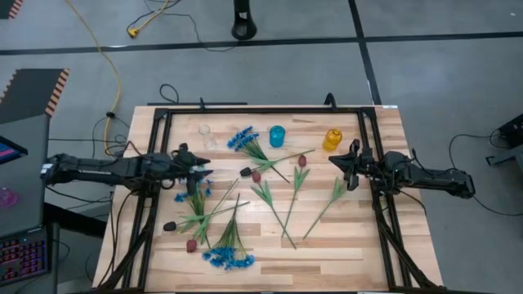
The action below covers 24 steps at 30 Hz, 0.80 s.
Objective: Sort flowers into vase by color
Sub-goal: Put the left red flower into the transparent vase
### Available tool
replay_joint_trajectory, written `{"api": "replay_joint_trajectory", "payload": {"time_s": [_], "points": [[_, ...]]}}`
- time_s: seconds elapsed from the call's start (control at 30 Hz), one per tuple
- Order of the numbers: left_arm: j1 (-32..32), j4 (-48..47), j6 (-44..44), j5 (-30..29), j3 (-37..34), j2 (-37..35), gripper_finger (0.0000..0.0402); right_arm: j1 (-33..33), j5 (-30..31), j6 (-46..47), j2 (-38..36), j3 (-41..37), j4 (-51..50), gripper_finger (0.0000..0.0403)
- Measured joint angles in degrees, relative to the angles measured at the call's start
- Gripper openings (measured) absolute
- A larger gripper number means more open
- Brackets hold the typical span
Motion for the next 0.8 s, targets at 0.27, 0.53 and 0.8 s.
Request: {"api": "replay_joint_trajectory", "payload": {"time_s": [0.27,0.53,0.8], "points": [[-0.81,-9.58,-7.27,11.11,8.06,15.60,0.0176,0.00,0.04,3.78,0.00,0.02,0.06,0.0060],[-5.16,-10.64,-11.77,18.00,11.75,26.93,0.0157,0.00,0.04,3.84,0.00,0.11,0.22,0.0129],[-8.63,-10.19,-21.50,19.97,11.95,33.29,0.0148,0.00,0.02,3.78,0.00,0.11,0.20,0.0165]]}}
